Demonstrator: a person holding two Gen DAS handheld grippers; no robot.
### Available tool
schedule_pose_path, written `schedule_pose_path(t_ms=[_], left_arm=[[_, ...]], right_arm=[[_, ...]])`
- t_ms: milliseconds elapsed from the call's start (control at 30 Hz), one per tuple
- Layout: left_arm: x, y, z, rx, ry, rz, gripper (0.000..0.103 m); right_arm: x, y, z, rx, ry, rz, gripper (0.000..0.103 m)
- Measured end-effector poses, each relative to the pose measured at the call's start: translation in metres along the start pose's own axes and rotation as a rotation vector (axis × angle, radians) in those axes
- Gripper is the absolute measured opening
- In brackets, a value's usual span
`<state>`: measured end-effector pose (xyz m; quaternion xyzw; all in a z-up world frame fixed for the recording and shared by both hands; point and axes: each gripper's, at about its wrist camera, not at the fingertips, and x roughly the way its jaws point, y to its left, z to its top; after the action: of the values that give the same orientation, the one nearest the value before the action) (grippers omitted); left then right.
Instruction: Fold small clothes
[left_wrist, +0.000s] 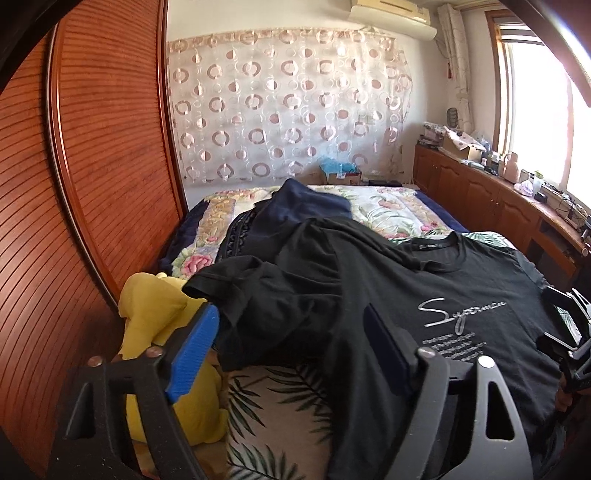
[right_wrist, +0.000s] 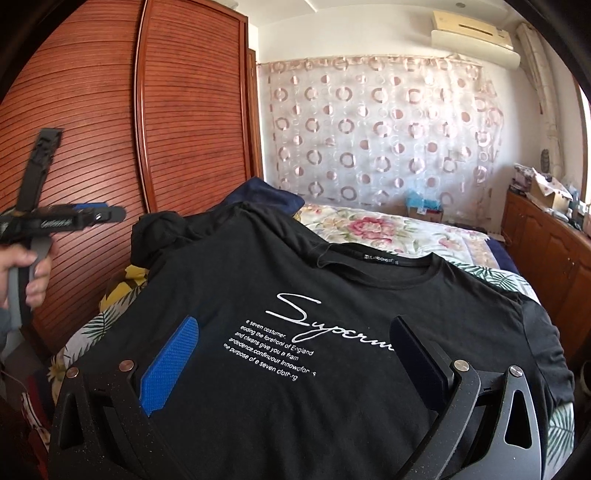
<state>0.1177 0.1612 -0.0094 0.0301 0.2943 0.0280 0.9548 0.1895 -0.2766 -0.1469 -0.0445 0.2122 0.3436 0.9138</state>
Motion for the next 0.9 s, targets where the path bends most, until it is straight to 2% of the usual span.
schedule_pose_path(t_ms=[33,100,200,333,433,467,700,900], left_arm=[[0.008,0.006,0.003,0.001,0.022,0.004,0.071],[0.023,0.016,0.009,0.01,0.055,0.027,0.055],[0.042,0.028,0.016,0.017,0.091,0.016,0.046],[0.067,0.037,0.016,0.033,0.14,0.012,0.041],[0.076,0.034,0.014,0.06,0.162,0.025,0.02],[0.075,0.033,0.014,0.071,0.154,0.036,0.005],[0.05,0.014,0.034,0.117,0.086,-0.016,0.003],[0.038,-0.031,0.067,0.133,0.046,-0.12,0.003]], right_arm=[[0.001,-0.003,0.001,0.001,0.007,0.005,0.103],[0.004,-0.005,0.003,0.004,0.017,0.012,0.102],[0.011,-0.005,0.009,-0.001,0.022,0.012,0.102],[0.015,-0.004,0.007,0.005,0.028,0.01,0.102],[0.018,-0.001,0.004,0.01,0.035,0.006,0.102],[0.019,0.0,0.004,0.01,0.038,0.004,0.102],[0.016,0.002,0.002,0.026,0.036,-0.003,0.102],[0.008,0.001,0.003,0.037,0.017,-0.028,0.102]])
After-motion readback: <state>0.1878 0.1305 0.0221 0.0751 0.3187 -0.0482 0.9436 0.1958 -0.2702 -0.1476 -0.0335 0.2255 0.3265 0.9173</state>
